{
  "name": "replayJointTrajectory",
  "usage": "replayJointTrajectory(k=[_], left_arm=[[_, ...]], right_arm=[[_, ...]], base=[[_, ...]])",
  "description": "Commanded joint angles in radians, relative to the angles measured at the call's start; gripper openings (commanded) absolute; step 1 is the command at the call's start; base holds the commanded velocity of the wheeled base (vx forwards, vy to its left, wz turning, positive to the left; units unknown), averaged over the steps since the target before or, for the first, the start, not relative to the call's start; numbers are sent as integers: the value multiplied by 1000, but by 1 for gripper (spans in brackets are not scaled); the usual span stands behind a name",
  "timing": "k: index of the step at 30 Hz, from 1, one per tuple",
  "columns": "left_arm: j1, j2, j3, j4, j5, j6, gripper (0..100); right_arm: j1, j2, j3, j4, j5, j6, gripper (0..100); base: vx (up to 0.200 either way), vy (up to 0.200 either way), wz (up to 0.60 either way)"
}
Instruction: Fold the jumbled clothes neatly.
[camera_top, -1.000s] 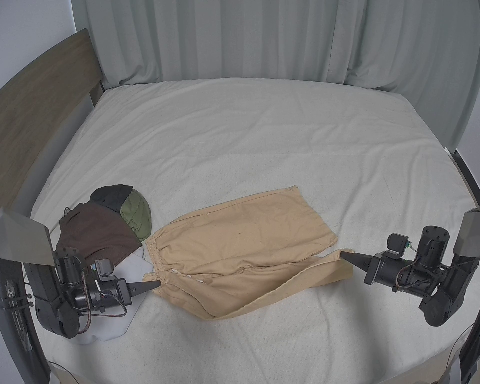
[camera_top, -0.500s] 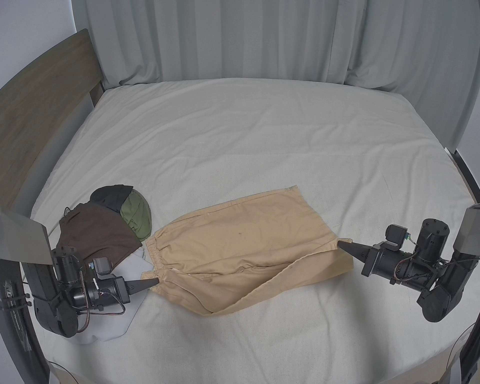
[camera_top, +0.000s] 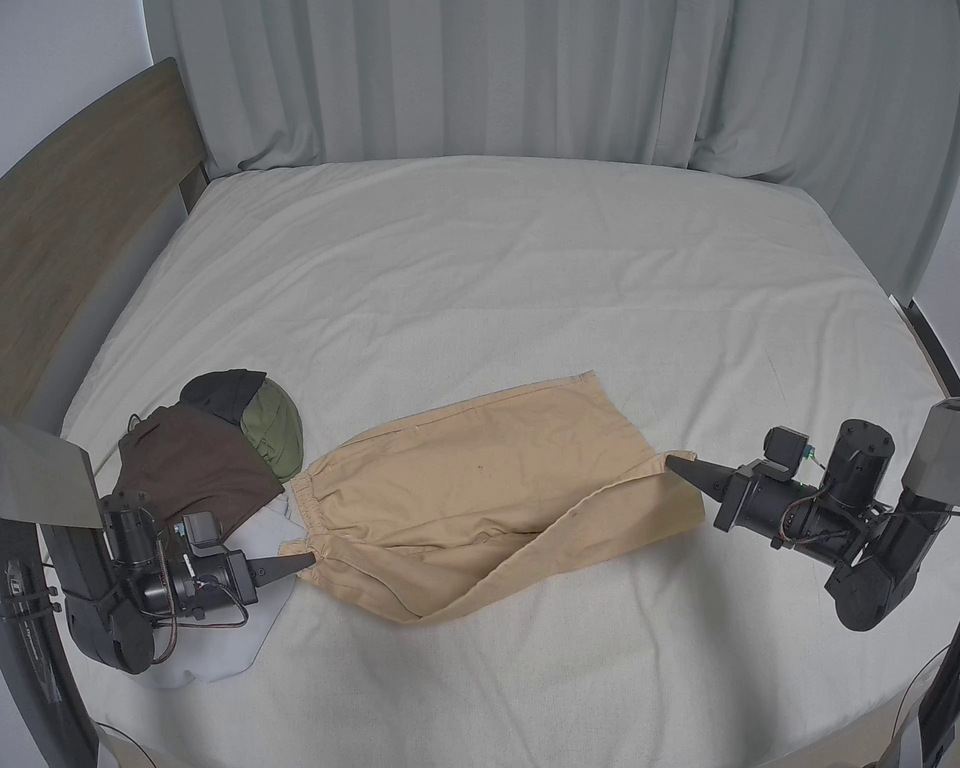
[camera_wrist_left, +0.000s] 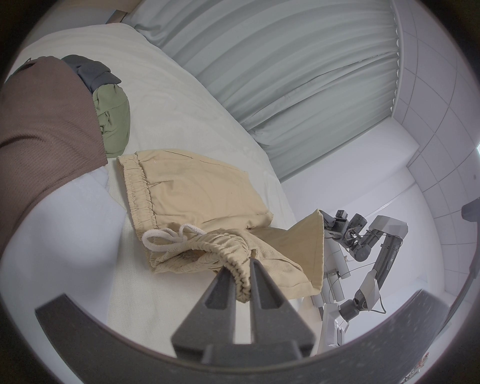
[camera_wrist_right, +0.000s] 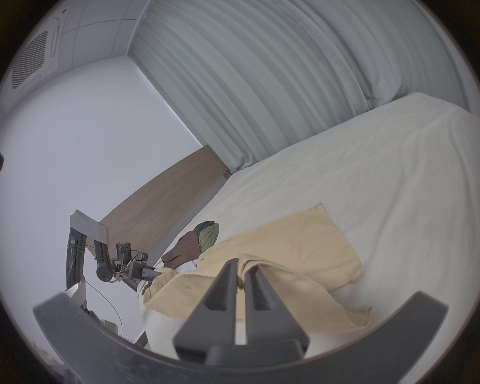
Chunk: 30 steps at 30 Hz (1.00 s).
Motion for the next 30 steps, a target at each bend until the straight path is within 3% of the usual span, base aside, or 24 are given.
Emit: replayJointTrajectory(k=[1,30], left_arm=[[4,-1,-7,-1,0,0,0],[30,1,-80,-1,51,-100,0]], right_arm=[[0,2,-38,-1,0,2,0],[-6,136,-351,1,15,-3,0]], base=[[0,0,0],[0,0,0]])
